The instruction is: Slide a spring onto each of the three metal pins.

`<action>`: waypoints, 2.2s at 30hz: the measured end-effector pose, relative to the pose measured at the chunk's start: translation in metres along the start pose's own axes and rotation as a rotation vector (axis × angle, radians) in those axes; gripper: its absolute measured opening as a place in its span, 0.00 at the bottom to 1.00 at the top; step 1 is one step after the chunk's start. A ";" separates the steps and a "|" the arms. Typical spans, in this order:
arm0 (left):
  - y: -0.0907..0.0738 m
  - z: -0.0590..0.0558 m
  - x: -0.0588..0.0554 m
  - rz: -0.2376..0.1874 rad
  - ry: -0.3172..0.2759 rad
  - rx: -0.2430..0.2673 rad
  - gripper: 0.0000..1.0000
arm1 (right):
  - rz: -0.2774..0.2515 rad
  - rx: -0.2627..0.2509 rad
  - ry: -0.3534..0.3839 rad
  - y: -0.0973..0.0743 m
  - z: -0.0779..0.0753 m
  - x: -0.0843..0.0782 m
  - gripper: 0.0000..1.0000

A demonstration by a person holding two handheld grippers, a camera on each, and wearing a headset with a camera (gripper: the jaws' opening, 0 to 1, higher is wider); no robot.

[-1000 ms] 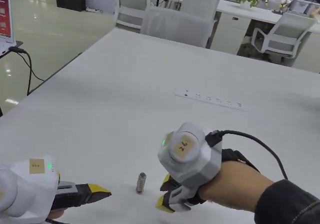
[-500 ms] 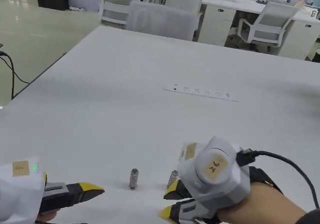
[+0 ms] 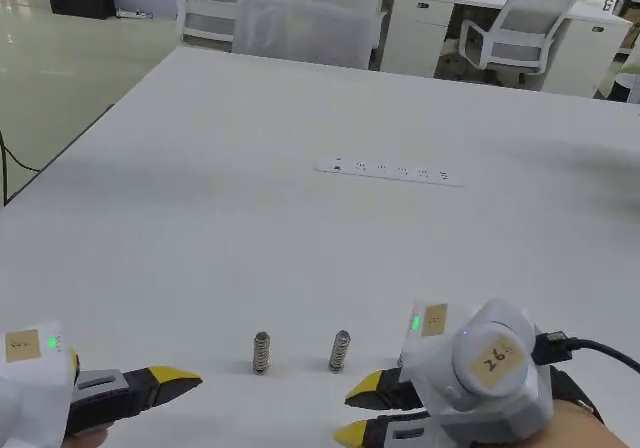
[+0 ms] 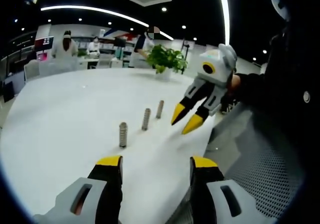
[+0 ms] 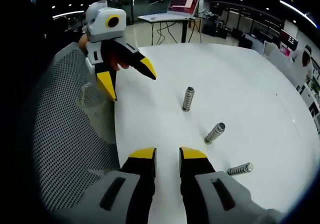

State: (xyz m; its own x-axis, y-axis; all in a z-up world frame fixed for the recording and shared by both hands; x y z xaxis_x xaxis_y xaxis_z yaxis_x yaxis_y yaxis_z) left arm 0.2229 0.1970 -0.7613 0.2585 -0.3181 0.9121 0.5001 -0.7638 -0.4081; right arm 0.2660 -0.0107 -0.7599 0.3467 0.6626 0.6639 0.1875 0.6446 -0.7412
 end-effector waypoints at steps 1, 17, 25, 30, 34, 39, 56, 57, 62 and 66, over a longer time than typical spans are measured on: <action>0.000 0.000 0.000 0.001 -0.001 0.000 0.49 | -0.010 -0.008 0.010 -0.002 -0.003 -0.002 0.16; 0.000 0.002 -0.001 0.013 -0.004 0.017 0.52 | -0.049 -0.051 0.094 -0.023 -0.026 -0.017 0.16; -0.001 0.003 -0.001 0.012 -0.007 0.023 0.53 | -0.061 -0.088 0.138 -0.039 -0.031 -0.036 0.16; -0.002 0.004 0.000 0.015 -0.002 0.026 0.54 | -0.086 -0.121 0.159 -0.046 -0.036 -0.038 0.17; -0.002 0.004 0.001 0.025 0.016 0.023 0.54 | -0.104 -0.128 0.182 -0.047 -0.040 -0.039 0.18; 0.000 0.005 0.005 0.023 0.019 0.024 0.54 | -0.109 -0.133 0.203 -0.046 -0.041 -0.042 0.21; 0.007 0.008 0.015 0.010 0.027 0.045 0.56 | -0.188 -0.183 0.233 -0.049 -0.050 -0.041 0.48; 0.007 0.008 0.015 0.012 0.031 0.045 0.56 | -0.193 -0.185 0.224 -0.049 -0.050 -0.040 0.51; 0.007 0.010 0.014 0.022 0.043 0.070 0.57 | -0.230 -0.196 0.198 -0.049 -0.050 -0.037 0.61; 0.006 0.012 0.012 0.029 0.042 0.096 0.57 | -0.270 -0.212 0.202 -0.052 -0.051 -0.036 0.66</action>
State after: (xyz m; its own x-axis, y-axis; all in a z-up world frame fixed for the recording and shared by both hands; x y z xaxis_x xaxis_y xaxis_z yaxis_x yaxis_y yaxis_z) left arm 0.2391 0.1955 -0.7528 0.2400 -0.3637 0.9000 0.5707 -0.6971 -0.4339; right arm 0.2902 -0.0875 -0.7507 0.4289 0.3781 0.8204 0.4752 0.6780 -0.5608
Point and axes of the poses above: the centre of the closed fingertips' face, and the gripper's own axes: y roughly forward along the fingers, z roughly to its left, x roughly out of its top, the point moved 8 cm from there along -y, roughly backward along the fingers, and after that the axes turned 10 degrees about y, right-handed, at the moved point
